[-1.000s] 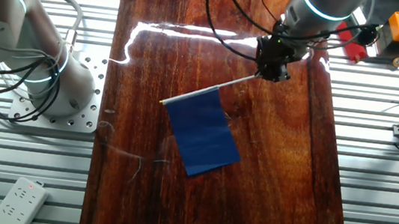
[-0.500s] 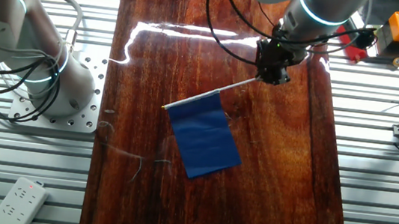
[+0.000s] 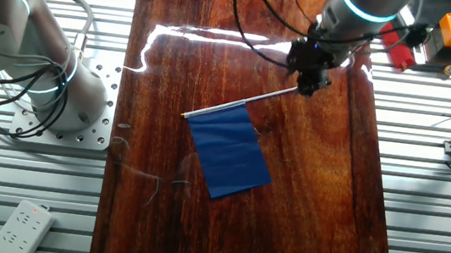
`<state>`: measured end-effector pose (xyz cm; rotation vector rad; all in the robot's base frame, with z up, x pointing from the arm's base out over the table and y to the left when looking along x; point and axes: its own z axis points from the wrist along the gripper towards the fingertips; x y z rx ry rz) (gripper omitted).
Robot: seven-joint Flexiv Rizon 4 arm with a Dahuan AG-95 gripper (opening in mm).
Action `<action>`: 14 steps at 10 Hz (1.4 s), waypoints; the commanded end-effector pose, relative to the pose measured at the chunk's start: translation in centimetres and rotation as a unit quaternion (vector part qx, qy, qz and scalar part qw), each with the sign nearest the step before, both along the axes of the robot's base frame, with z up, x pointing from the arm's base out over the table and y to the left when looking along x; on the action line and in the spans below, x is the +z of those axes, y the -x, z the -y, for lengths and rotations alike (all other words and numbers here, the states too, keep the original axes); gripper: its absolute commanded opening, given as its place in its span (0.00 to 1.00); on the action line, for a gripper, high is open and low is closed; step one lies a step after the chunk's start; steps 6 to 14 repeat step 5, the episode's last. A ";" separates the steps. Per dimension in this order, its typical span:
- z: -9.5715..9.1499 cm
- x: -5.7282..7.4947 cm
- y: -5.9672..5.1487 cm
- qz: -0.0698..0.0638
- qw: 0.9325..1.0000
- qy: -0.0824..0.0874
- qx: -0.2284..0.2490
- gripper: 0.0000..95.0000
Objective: Wave the flag
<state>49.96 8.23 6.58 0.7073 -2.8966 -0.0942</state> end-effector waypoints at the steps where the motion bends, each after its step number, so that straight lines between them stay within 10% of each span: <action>1: -0.1 0.9 0.3 -0.001 1.000 0.004 -0.006 0.00; 14: -0.3 1.4 0.5 0.001 1.000 0.002 -0.013 0.00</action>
